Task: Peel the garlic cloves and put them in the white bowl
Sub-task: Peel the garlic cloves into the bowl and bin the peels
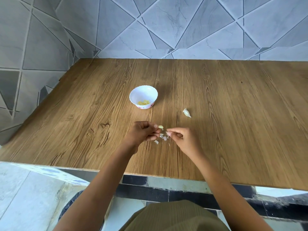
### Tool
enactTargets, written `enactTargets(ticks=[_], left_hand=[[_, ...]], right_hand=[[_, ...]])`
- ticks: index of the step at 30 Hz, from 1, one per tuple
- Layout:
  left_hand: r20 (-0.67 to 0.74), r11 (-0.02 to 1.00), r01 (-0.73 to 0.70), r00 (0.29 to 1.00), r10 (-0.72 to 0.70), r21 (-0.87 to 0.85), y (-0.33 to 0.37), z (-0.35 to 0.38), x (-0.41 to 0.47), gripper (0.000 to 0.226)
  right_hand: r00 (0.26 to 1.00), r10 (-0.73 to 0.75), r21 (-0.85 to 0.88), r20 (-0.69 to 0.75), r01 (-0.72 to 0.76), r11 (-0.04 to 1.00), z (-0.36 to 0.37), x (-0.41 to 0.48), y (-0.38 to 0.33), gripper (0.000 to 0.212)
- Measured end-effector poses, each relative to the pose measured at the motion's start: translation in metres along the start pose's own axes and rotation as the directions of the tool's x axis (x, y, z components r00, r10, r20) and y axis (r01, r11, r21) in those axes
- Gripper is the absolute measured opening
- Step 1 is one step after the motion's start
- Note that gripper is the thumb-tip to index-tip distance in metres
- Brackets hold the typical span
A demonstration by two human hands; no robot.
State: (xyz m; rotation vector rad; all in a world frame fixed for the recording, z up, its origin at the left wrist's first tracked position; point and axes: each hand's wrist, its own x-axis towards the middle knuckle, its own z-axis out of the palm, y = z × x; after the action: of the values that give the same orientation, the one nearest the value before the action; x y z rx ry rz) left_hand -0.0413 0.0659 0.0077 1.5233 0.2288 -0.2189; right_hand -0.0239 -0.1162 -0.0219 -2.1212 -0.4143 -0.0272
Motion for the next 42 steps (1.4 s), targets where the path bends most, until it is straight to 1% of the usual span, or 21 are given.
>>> enactTargets(ticks=[3, 6, 8, 10, 12, 15, 18, 21, 24, 27, 30, 31, 33, 34, 37, 39, 40, 42], left_hand=[[-0.047, 0.999, -0.001, 0.999, 0.003, 0.045, 0.001, 0.001, 0.001, 0.015], [-0.083, 0.996, -0.004, 0.996, 0.011, 0.088, 0.001, 0.002, 0.002, 0.018], [-0.097, 0.995, -0.008, 0.995, 0.019, 0.104, 0.001, 0.004, 0.001, 0.019], [-0.104, 0.994, -0.010, 0.994, 0.021, 0.111, 0.002, 0.005, 0.002, 0.020], [-0.110, 0.993, -0.012, 0.994, 0.026, 0.118, 0.003, 0.004, 0.002, 0.020], [-0.121, 0.990, -0.024, 0.992, 0.041, 0.140, 0.003, 0.003, 0.002, 0.020], [-0.185, 0.986, -0.053, 0.979, 0.082, 0.158, 0.002, -0.001, 0.003, 0.012], [-0.316, 0.982, -0.059, 0.942, 0.114, 0.179, 0.005, -0.020, 0.007, 0.004], [-0.442, 0.983, -0.028, 0.891, 0.107, 0.181, 0.006, -0.044, 0.014, 0.008], [-0.485, 0.980, 0.020, 0.871, 0.081, 0.199, 0.003, -0.055, 0.023, 0.012], [-0.475, 0.946, 0.060, 0.874, 0.104, 0.318, -0.003, -0.058, 0.027, 0.011], [-0.470, 0.917, 0.066, 0.872, 0.139, 0.393, -0.004, -0.060, 0.027, 0.010], [-0.442, 0.828, 0.065, 0.867, 0.230, 0.557, -0.003, -0.065, 0.028, 0.010], [-0.427, 0.792, 0.062, 0.866, 0.259, 0.607, -0.003, -0.067, 0.027, 0.010], [-0.368, 0.733, 0.023, 0.875, 0.314, 0.680, -0.005, -0.063, 0.019, 0.011], [-0.281, 0.673, -0.050, 0.884, 0.374, 0.738, -0.007, -0.055, 0.013, 0.014], [-0.212, 0.638, -0.109, 0.889, 0.405, 0.763, -0.006, -0.049, 0.010, 0.016], [-0.008, 0.543, -0.247, 0.906, 0.424, 0.803, -0.002, -0.035, 0.013, 0.019]], right_hand=[[0.998, -0.007, 0.010, -0.068, 0.008, 1.000, 0.004, 0.002, -0.004, 0.019], [0.987, -0.023, 0.022, -0.157, 0.027, 0.999, 0.009, 0.003, -0.009, 0.007], [0.983, -0.012, 0.007, -0.184, 0.013, 1.000, 0.009, 0.003, -0.009, 0.010], [0.982, -0.011, 0.015, -0.188, 0.014, 1.000, 0.009, 0.002, -0.008, 0.010], [0.986, -0.045, 0.019, -0.162, 0.049, 0.999, 0.008, 0.002, -0.009, 0.005], [0.990, -0.076, -0.015, -0.119, 0.075, 0.997, 0.007, 0.001, -0.014, 0.020], [0.993, -0.059, -0.141, -0.105, 0.044, 0.989, 0.004, -0.001, -0.013, 0.024], [0.994, -0.053, -0.300, -0.098, 0.021, 0.954, -0.001, -0.011, -0.004, 0.030], [0.998, -0.029, -0.431, -0.064, -0.001, 0.902, -0.005, -0.025, 0.008, 0.040], [0.999, 0.020, -0.502, -0.040, -0.038, 0.864, -0.005, -0.035, 0.016, 0.047], [0.998, 0.040, -0.508, -0.041, -0.055, 0.860, -0.003, -0.038, 0.018, 0.046], [0.998, 0.042, -0.497, -0.037, -0.055, 0.866, -0.001, -0.038, 0.016, 0.045], [0.999, 0.044, -0.484, -0.032, -0.054, 0.873, 0.000, -0.034, 0.013, 0.045], [0.998, 0.046, -0.487, -0.031, -0.055, 0.872, -0.001, -0.034, 0.012, 0.045], [0.998, 0.050, -0.491, -0.034, -0.060, 0.869, -0.002, -0.038, 0.013, 0.046], [0.998, 0.046, -0.492, -0.035, -0.057, 0.869, 0.000, -0.042, 0.013, 0.045], [0.999, 0.042, -0.499, -0.031, -0.052, 0.865, 0.002, -0.043, 0.013, 0.045], [0.999, 0.039, -0.516, -0.038, -0.053, 0.855, 0.003, -0.040, 0.013, 0.045]])
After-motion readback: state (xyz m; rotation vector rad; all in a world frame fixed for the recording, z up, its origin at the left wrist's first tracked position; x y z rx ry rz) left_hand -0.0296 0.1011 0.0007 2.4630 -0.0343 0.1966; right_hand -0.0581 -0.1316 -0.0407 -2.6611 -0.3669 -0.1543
